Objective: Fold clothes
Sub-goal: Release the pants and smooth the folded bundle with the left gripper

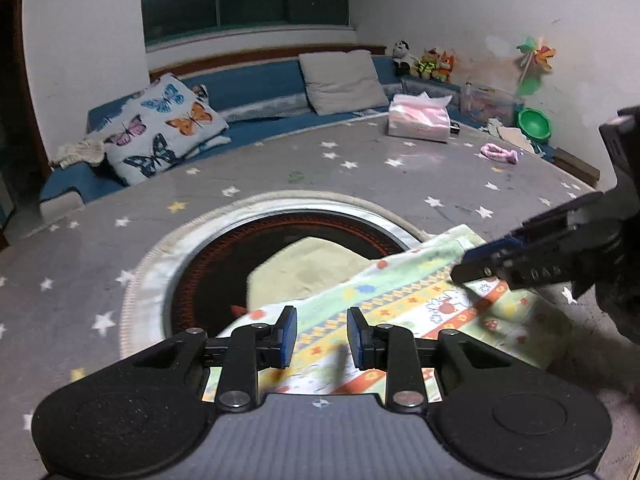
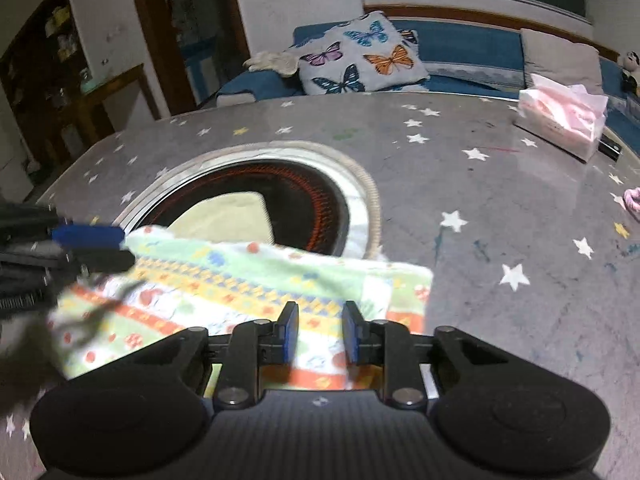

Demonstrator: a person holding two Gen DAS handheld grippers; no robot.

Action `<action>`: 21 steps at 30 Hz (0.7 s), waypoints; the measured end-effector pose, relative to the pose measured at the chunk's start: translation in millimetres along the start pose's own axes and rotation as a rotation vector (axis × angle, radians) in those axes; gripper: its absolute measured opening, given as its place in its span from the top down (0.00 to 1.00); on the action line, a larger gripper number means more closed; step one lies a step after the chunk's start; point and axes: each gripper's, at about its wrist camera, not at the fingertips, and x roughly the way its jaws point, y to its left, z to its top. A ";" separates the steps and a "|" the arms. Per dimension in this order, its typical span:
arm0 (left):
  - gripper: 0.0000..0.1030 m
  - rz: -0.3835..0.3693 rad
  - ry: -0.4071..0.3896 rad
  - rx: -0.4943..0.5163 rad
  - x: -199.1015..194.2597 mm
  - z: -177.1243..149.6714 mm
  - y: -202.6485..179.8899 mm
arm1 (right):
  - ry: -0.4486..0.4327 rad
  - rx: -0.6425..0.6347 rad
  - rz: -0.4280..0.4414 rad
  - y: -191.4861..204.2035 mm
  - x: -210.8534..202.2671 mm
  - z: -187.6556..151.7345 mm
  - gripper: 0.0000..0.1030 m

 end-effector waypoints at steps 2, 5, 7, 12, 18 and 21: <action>0.72 0.002 0.021 -0.013 10.5 -2.2 1.3 | -0.015 -0.001 -0.015 -3.0 3.0 2.1 0.85; 0.72 0.014 0.045 -0.031 22.7 -6.9 6.6 | -0.029 -0.019 -0.046 -2.9 9.6 5.6 0.89; 0.73 0.021 0.049 -0.044 26.9 -9.9 10.7 | -0.037 -0.040 -0.065 0.5 12.1 8.8 0.89; 0.72 0.018 0.042 -0.061 26.7 -11.9 16.1 | -0.066 -0.091 -0.052 19.7 10.9 16.7 0.87; 0.71 0.010 0.037 -0.071 28.5 -12.8 19.4 | -0.010 -0.110 0.006 40.0 38.5 23.2 0.86; 0.72 0.007 0.024 -0.070 24.4 -13.2 22.4 | 0.003 -0.083 0.011 40.3 45.8 26.6 0.84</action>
